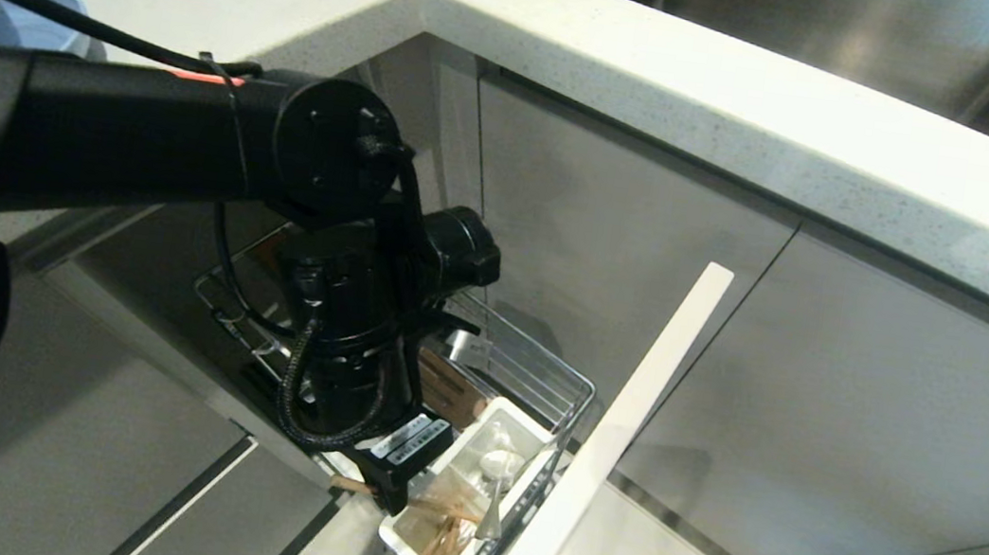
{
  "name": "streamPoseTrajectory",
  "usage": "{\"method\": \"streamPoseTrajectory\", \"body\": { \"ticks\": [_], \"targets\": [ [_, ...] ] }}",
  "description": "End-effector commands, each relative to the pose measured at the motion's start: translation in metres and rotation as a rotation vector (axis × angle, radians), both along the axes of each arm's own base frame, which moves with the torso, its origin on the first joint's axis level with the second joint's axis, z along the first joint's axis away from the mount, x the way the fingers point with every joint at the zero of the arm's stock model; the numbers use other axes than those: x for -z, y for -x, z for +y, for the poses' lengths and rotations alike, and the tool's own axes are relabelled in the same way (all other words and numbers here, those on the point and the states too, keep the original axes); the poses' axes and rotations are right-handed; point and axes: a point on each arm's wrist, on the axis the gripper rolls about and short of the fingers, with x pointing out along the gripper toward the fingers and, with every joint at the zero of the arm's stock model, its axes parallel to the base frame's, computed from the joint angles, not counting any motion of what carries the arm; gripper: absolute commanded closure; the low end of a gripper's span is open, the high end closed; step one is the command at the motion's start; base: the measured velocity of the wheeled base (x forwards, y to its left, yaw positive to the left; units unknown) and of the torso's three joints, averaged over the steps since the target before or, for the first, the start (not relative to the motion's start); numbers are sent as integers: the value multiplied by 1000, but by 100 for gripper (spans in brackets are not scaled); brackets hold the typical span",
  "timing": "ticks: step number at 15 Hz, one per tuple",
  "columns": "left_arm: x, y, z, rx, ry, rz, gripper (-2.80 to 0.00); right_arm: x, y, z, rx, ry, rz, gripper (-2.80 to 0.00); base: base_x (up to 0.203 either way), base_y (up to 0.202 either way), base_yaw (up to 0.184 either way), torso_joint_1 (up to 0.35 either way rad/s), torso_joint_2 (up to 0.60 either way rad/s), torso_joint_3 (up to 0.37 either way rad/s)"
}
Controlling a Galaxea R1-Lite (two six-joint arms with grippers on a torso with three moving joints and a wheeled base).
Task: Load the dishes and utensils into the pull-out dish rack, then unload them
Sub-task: Take the chopsticks out of the cupboard
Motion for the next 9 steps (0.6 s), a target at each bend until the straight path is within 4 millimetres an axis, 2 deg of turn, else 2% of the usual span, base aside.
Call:
{"method": "streamPoseTrajectory", "body": {
  "ticks": [1, 6, 9],
  "targets": [
    [-22, 17, 11, 5, 29, -31, 0, 0, 0, 0, 0, 0, -2, 0, 0, 0, 0, 0, 0, 0],
    [-64, 58, 39, 8, 84, -85, 0, 0, 0, 0, 0, 0, -1, 0, 0, 0, 0, 0, 0, 0],
    [-82, 77, 53, 0, 129, -131, 0, 0, 0, 0, 0, 0, -2, 0, 0, 0, 0, 0, 0, 0]
  ]
}}
